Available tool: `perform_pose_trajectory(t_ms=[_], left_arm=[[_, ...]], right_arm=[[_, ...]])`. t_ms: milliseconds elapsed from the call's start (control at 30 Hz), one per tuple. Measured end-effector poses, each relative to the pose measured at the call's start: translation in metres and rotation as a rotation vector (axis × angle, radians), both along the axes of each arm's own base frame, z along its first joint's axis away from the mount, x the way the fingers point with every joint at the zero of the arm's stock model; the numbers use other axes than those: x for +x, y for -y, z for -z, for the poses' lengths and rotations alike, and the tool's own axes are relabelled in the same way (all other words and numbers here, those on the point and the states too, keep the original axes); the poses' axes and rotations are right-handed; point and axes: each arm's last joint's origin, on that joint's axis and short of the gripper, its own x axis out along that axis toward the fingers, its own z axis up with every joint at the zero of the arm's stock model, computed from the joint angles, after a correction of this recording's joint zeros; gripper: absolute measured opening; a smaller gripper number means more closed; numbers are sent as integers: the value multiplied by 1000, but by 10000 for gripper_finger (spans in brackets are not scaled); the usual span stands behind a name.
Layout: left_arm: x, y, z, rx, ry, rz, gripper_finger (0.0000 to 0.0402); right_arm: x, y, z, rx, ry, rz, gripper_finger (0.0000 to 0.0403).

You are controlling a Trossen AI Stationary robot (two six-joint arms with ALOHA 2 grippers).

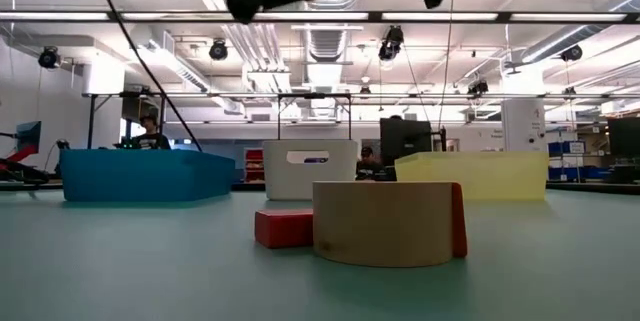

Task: Sort & place blocks by color
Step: Put the top left orange block into the white bin

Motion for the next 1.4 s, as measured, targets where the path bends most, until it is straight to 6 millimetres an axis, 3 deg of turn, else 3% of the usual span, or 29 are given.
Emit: perform_pose_trajectory(t_ms=[367, 733, 1000, 1400], left_arm=[[-29, -5, 7, 0, 298, 54, 127], [-31, -5, 7, 66, 345, 85, 127], [-30, -7, 6, 83, 348, 74, 127], [-30, -8, 6, 82, 347, 67, 127]], right_arm=[[11, -27, 45, -146, 372, -118, 219], [43, -31, 79, -139, 587, -233, 219], [68, -32, 93, -114, 650, -241, 219], [108, -34, 93, -98, 677, -302, 219]])
